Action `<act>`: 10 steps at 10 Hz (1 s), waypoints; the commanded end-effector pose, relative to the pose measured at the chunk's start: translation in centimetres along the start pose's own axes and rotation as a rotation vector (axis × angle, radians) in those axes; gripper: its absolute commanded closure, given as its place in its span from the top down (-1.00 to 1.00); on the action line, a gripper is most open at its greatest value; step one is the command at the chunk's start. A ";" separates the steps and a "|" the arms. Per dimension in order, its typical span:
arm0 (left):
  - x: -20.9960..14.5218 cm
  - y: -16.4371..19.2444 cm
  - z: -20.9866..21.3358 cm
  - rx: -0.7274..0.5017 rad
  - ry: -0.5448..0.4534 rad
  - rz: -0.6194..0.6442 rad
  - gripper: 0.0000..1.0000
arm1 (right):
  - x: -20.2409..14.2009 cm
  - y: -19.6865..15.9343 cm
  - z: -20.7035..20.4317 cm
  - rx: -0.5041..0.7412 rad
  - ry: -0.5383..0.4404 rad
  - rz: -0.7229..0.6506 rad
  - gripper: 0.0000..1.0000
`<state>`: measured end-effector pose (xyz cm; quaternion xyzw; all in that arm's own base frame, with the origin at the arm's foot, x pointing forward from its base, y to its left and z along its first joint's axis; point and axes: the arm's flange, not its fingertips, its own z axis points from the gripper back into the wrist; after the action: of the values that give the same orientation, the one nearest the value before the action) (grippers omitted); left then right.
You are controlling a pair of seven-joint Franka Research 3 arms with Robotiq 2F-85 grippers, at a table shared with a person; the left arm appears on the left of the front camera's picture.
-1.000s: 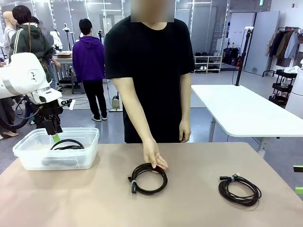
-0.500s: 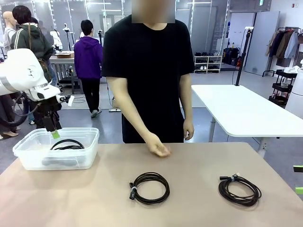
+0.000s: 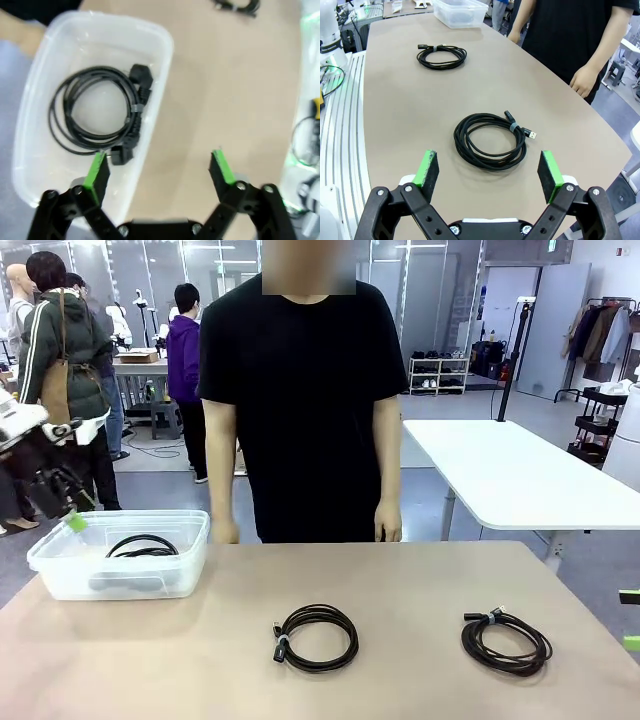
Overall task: Organize and store the cables.
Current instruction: Place the USB Extension Cable into the Organizing box.
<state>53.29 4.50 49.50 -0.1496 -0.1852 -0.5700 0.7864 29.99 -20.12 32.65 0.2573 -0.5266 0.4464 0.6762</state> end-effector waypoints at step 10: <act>-6.1 -8.9 -2.0 0.026 -0.160 0.078 1.00 | 0.3 -0.1 0.1 -0.008 -0.009 -0.007 1.00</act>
<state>42.73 5.95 45.06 -0.1844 -0.2552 -0.5204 0.7938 29.99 -20.11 32.65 0.2575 -0.5265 0.4465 0.6761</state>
